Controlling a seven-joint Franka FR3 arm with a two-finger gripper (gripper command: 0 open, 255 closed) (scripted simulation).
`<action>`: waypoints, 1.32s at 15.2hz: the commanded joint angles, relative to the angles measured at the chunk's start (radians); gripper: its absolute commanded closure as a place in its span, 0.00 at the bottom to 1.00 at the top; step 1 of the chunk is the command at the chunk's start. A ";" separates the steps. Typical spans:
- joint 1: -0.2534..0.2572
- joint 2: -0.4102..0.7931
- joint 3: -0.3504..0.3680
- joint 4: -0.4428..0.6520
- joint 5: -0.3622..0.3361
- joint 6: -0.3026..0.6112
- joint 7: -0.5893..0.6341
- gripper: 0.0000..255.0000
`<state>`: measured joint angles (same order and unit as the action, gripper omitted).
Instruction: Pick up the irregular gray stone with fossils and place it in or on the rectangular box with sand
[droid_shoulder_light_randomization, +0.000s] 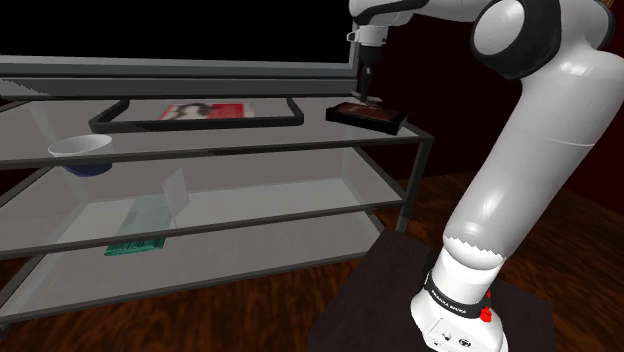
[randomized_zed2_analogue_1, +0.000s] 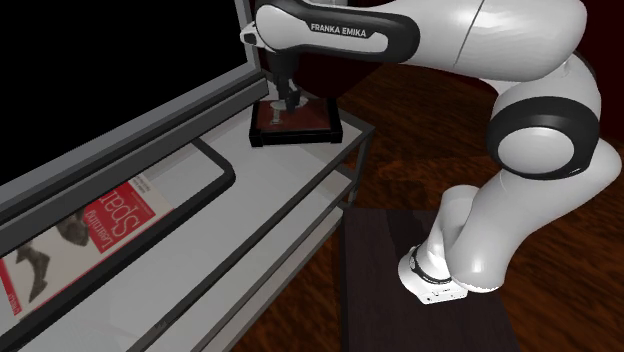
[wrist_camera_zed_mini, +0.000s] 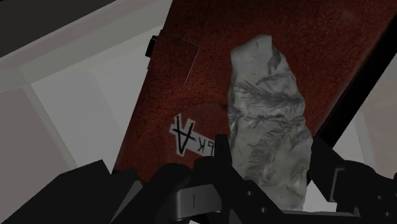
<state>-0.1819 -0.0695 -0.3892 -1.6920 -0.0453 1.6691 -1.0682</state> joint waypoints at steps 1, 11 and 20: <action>-0.015 0.040 -0.017 -0.038 -0.005 0.018 -0.004 1.00; -0.018 0.041 -0.015 -0.050 -0.005 0.031 -0.005 0.00; -0.019 0.065 -0.014 0.103 0.005 -0.100 -0.012 0.00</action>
<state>-0.1975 -0.0228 -0.3984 -1.6322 -0.0441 1.5319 -1.0760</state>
